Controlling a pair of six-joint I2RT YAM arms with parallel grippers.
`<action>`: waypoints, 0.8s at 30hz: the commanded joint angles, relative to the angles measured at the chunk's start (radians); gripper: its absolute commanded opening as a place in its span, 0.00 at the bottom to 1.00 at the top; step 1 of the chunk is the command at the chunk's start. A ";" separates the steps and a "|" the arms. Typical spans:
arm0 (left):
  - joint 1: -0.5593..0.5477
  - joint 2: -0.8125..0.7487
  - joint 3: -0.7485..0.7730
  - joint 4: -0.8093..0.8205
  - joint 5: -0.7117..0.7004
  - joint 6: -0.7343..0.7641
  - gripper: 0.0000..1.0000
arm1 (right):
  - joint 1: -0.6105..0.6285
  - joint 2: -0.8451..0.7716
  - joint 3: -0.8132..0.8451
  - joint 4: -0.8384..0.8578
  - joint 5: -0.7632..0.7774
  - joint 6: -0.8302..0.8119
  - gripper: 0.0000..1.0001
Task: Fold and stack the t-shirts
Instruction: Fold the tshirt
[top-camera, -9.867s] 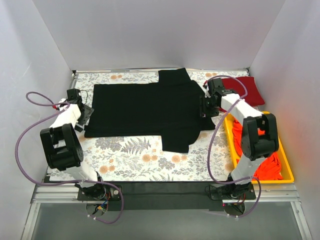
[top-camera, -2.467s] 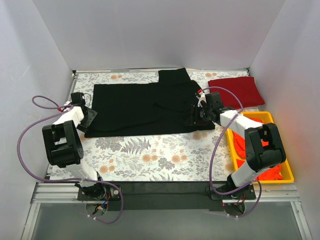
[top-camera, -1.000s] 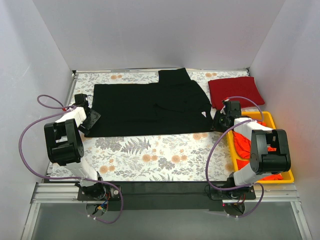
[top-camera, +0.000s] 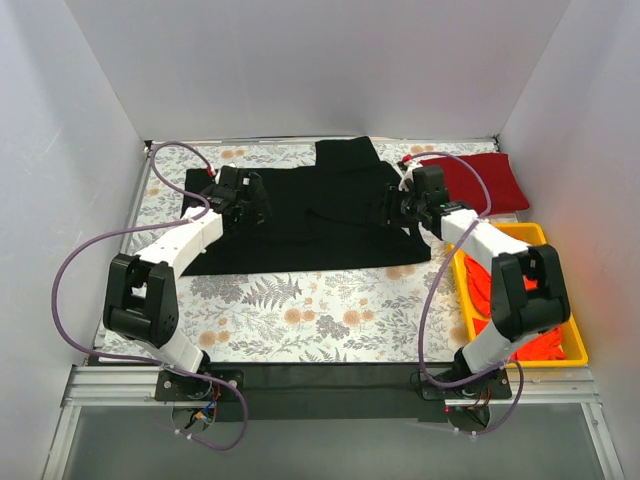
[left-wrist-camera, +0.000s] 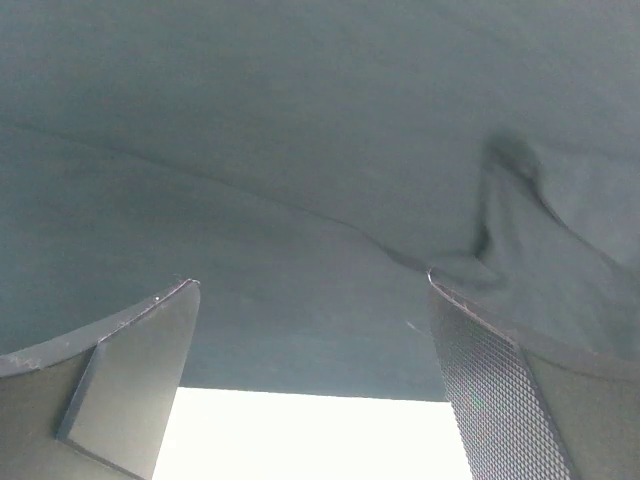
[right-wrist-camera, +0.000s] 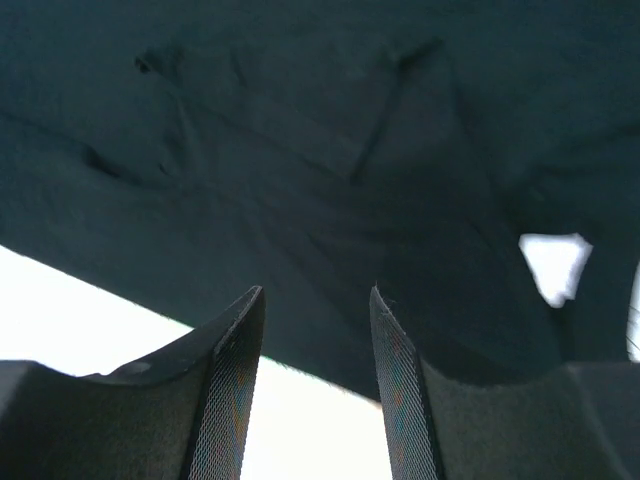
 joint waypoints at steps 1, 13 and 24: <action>-0.011 -0.055 -0.026 0.065 0.111 0.034 0.89 | 0.015 0.099 0.063 0.118 -0.092 0.124 0.46; 0.023 -0.061 -0.157 0.108 0.085 -0.014 0.89 | 0.015 0.352 0.152 0.253 -0.109 0.255 0.40; 0.038 -0.070 -0.249 0.146 0.097 -0.003 0.89 | 0.016 0.435 0.191 0.255 -0.088 0.283 0.37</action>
